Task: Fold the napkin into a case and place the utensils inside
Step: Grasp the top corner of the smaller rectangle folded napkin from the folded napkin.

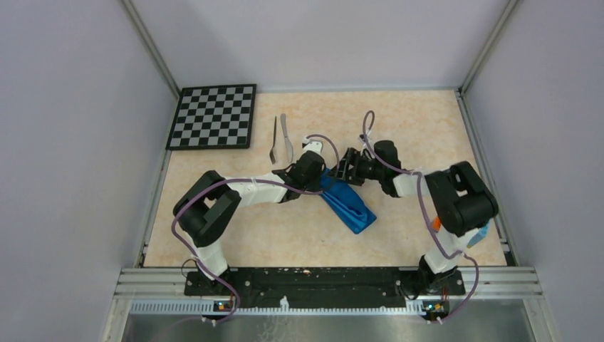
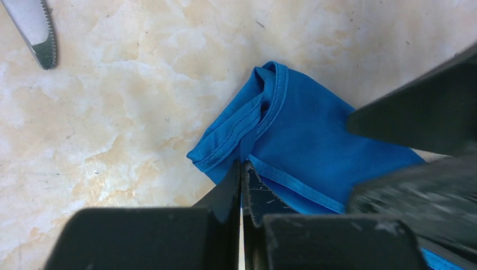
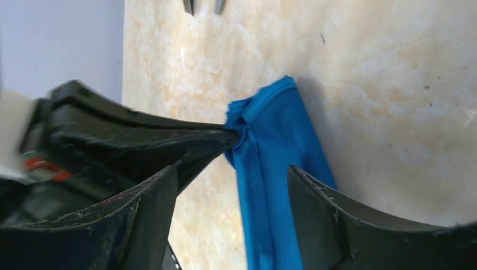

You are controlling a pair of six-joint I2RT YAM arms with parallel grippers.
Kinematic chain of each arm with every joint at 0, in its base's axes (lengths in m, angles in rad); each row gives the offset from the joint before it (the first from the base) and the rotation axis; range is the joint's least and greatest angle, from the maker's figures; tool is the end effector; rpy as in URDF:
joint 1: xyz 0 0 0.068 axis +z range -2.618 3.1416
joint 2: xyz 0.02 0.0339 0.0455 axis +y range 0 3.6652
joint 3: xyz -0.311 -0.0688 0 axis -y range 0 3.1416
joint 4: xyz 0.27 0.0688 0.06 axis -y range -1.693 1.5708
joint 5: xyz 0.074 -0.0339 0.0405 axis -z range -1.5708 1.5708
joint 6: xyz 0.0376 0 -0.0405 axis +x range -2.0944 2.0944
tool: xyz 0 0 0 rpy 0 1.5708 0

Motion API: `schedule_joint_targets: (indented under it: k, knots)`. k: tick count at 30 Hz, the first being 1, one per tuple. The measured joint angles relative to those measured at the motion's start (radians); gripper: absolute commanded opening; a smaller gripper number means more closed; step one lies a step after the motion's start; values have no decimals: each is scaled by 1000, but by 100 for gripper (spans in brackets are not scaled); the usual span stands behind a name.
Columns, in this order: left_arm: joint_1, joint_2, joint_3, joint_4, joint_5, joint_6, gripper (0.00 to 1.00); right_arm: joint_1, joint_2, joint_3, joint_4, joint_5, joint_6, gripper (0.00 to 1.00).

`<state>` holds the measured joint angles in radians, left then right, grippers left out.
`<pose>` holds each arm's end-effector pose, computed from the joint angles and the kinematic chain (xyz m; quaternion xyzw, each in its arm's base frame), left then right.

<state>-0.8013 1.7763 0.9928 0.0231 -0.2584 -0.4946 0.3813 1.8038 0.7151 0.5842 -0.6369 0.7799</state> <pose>0.2832 -0.2785 0.1939 0.0890 0.9084 -0.1415 0.3831 0.3271 0.1552 0.1543 0.0060 0.8332 0.4902 0.2557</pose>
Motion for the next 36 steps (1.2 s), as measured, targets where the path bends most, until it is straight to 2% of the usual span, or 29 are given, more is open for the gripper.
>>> schedule_joint_targets:
  k: [2,3,4,6,7,8,17,30,36]
  knots:
    - [0,-1,0,0,0,0,0,0,-99,0,-108,36,-38,76]
    - [0,-1,0,0,0,0,0,0,-149,1,-146,53,-55,70]
    - [0,-1,0,0,0,0,0,0,-183,1,-169,64,-66,57]
    - [0,-3,-3,1,0,0,0,0,-237,6,-207,85,-84,16]
    - [0,-6,-6,2,1,0,0,0,-241,11,-211,89,-88,2]
    - [0,-10,-9,3,4,0,0,0,-235,13,-207,87,-80,0]
    - [0,-14,-12,12,13,0,0,32,-16,14,-126,44,28,0]
    - [0,-14,-12,19,29,7,0,91,145,67,33,28,128,0]
    - [6,-14,-11,38,31,-2,0,109,253,114,171,20,233,0]
